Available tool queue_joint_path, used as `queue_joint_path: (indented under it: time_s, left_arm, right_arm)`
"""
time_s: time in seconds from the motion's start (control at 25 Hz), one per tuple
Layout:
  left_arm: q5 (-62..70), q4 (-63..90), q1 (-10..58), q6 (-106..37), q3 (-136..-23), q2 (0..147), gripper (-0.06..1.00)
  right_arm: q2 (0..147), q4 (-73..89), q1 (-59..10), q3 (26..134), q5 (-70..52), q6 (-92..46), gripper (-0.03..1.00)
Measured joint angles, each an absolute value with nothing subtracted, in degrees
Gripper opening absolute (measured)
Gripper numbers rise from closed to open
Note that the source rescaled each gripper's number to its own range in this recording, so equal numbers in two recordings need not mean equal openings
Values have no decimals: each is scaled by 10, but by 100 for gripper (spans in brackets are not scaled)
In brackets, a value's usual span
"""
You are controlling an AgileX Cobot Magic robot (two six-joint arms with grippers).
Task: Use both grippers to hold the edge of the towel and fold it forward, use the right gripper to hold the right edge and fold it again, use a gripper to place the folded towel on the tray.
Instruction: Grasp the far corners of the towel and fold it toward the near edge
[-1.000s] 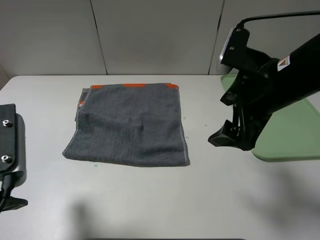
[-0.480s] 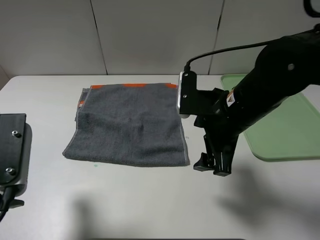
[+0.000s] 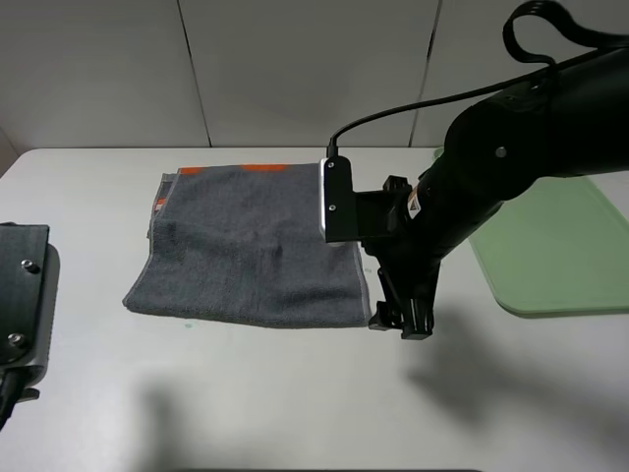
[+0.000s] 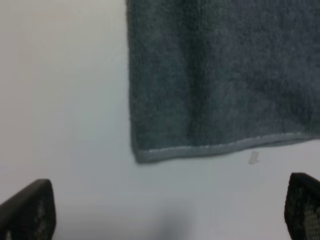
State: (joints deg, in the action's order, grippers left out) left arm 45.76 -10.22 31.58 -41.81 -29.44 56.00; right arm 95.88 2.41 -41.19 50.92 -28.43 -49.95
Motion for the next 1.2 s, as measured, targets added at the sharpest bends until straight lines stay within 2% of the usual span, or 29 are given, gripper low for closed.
queue_joint_path:
  time_s: [0.52, 1.2]
  left_arm:
    - [458, -105, 316, -418, -294, 560, 93]
    - [452, -107, 316, -418, -294, 560, 92]
  right_arm:
    - [1042, 21, -412, 518, -252, -501, 100]
    - [1075, 28, -412, 557, -241, -524, 100]
